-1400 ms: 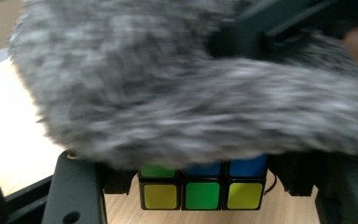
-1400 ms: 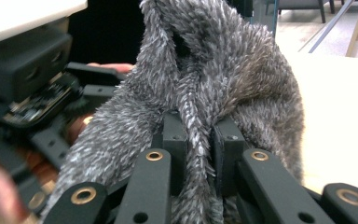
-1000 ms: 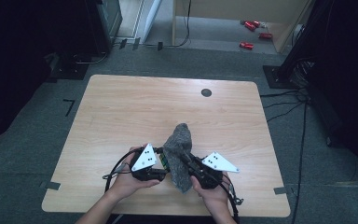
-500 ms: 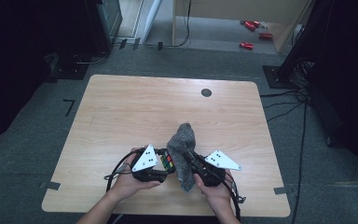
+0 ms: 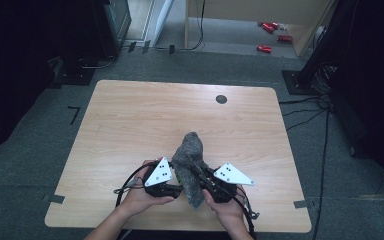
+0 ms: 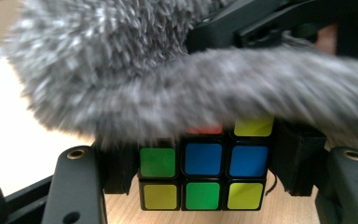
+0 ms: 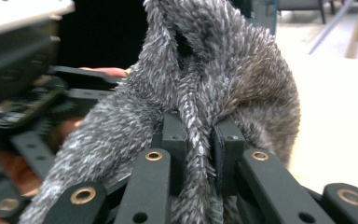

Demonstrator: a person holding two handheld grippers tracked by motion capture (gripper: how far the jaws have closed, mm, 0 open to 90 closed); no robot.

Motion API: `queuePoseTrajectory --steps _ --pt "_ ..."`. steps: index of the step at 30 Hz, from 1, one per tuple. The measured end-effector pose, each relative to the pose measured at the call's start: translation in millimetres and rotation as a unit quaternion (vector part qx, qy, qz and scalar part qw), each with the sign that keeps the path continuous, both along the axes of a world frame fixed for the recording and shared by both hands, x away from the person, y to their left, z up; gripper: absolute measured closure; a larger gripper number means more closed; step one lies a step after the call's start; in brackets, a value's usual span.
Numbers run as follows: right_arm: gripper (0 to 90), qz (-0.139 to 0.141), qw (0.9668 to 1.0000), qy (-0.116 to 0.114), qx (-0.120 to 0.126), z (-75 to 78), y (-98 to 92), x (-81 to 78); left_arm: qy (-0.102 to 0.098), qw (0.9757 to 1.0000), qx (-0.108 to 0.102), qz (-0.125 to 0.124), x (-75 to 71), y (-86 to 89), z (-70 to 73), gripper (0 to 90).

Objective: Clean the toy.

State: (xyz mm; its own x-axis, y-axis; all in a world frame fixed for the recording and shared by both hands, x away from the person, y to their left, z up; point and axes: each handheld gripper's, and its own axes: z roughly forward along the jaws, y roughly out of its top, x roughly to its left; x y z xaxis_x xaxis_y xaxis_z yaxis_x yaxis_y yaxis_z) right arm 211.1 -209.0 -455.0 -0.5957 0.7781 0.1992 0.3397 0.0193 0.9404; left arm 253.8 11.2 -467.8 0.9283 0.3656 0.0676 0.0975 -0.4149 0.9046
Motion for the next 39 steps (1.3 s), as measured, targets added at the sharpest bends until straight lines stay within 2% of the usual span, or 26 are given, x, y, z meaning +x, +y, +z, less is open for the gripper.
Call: queuePoseTrajectory --steps 3,6,9,14,17,23,26,30,31,34,39 --pt "79.4 -0.019 0.9997 0.011 0.005 -4.3 -7.8 3.7 0.003 0.9999 -0.009 0.009 4.4 6.7 2.2 35.4" --pt "79.5 -0.024 0.9996 0.012 0.007 -4.2 -9.8 2.4 0.004 0.9997 -0.017 0.014 7.1 12.1 3.9 35.4" --pt "79.5 -0.018 0.9998 0.004 0.004 -0.8 -3.8 -2.1 0.004 0.9998 -0.015 0.015 6.6 10.7 3.2 35.4" --pt "79.3 0.001 1.0000 -0.008 -0.002 2.5 7.3 -7.4 0.002 1.0000 -0.003 0.000 -0.6 0.5 -0.4 35.4" --pt "79.3 0.000 1.0000 -0.007 -0.001 2.7 5.9 -5.2 0.001 1.0000 -0.004 -0.003 -2.1 -1.0 0.4 35.4" --pt "79.3 -0.024 0.9996 0.008 0.012 -1.4 -8.8 3.3 -0.004 0.9998 -0.017 0.013 5.3 12.5 6.8 35.4" --pt "79.4 -0.027 0.9995 0.009 0.013 -1.8 -10.9 3.1 0.002 0.9994 -0.027 0.021 9.9 18.7 7.4 35.4" --pt "79.6 -0.016 0.9998 0.003 0.009 1.4 0.0 -4.0 0.003 0.9995 -0.020 0.025 8.4 15.4 4.8 35.4" --pt "79.5 -0.023 0.9997 -0.004 -0.002 2.5 3.5 -6.3 0.007 0.9996 -0.020 0.021 7.2 13.5 3.6 35.4" --pt "79.4 -0.001 1.0000 -0.004 0.007 4.7 9.1 -8.7 0.001 0.9999 -0.008 0.007 0.8 4.6 1.6 35.4" --pt "79.3 0.001 1.0000 -0.006 0.002 4.9 8.5 -6.1 -0.001 1.0000 -0.002 -0.005 -4.5 -2.4 0.6 35.4"
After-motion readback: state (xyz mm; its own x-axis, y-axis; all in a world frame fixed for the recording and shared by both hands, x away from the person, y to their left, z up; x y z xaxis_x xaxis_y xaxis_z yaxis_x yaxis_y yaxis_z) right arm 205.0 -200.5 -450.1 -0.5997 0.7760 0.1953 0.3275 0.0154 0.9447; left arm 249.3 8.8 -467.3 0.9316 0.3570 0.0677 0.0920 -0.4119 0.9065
